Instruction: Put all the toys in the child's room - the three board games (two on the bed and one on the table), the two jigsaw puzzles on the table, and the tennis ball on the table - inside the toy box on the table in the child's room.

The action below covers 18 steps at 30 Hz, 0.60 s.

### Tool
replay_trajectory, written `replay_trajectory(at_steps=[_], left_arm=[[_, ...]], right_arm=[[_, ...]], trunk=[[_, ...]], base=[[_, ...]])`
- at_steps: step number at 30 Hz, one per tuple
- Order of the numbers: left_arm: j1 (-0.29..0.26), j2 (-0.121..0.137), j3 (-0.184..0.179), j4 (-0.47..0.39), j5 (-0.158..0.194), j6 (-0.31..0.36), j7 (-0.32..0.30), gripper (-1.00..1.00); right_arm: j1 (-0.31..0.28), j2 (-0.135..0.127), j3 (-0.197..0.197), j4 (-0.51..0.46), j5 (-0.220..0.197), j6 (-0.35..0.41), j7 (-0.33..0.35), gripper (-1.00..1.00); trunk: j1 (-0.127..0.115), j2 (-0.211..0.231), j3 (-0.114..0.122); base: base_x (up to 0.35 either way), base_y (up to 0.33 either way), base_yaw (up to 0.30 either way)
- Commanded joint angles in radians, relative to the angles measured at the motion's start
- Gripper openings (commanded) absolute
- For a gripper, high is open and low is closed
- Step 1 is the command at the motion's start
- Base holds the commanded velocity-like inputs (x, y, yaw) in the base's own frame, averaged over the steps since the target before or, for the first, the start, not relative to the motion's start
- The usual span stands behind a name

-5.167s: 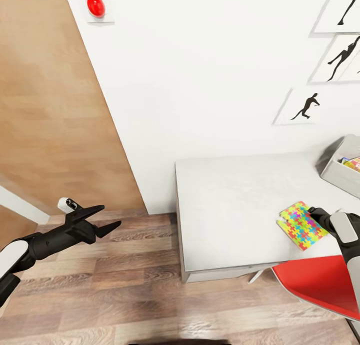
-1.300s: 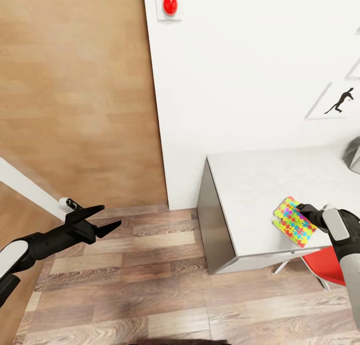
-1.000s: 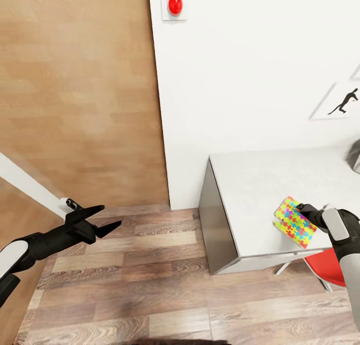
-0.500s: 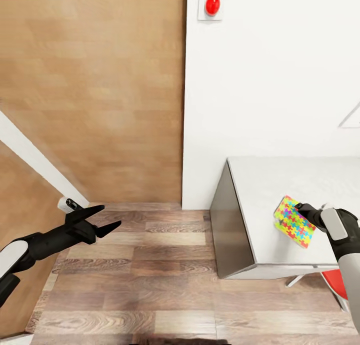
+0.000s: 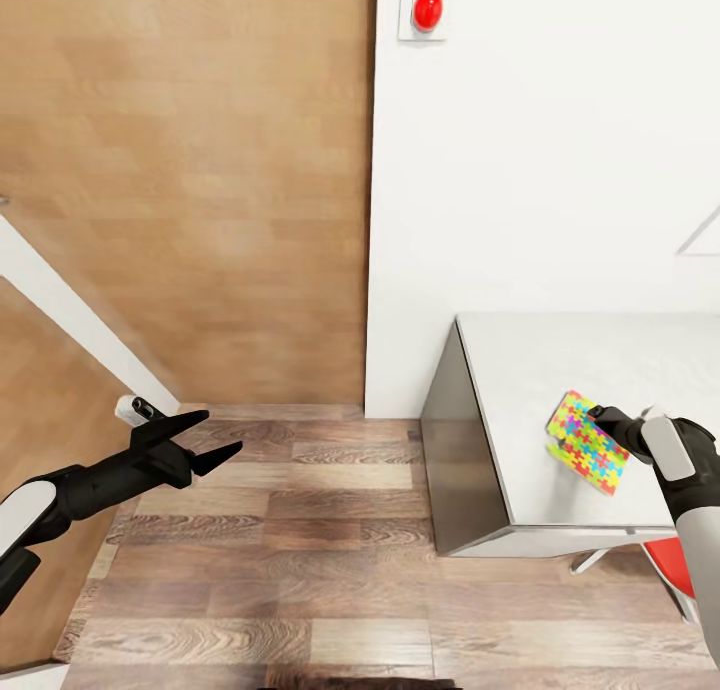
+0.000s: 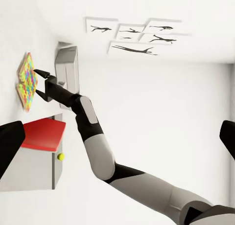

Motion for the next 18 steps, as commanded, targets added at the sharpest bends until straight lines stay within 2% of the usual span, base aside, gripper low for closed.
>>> replay_trajectory(at_steps=[1, 9, 18], left_arm=[[-0.002, 0.001, -0.003, 0.001, -0.004, 0.001, -0.008, 1.0], [-0.002, 0.0, -0.002, 0.001, -0.004, 0.001, -0.008, 1.0], [-0.002, 0.0, -0.001, 0.001, -0.004, 0.001, -0.008, 1.0]], right_arm=[[0.0, 0.0, 0.001, 0.047, -0.03, 0.001, -0.006, 1.0], [0.0, 0.0, 0.001, 0.047, -0.03, 0.002, -0.006, 1.0], [0.0, 0.0, 0.001, 0.047, -0.03, 0.002, -0.006, 1.0]], trunk=[[0.001, -0.001, -0.002], [0.001, -0.001, -0.002], [0.001, -0.001, -0.002]], base=[[0.0, 0.0, 0.0], [0.0, 0.0, 0.033], [0.0, 0.0, 0.254]])
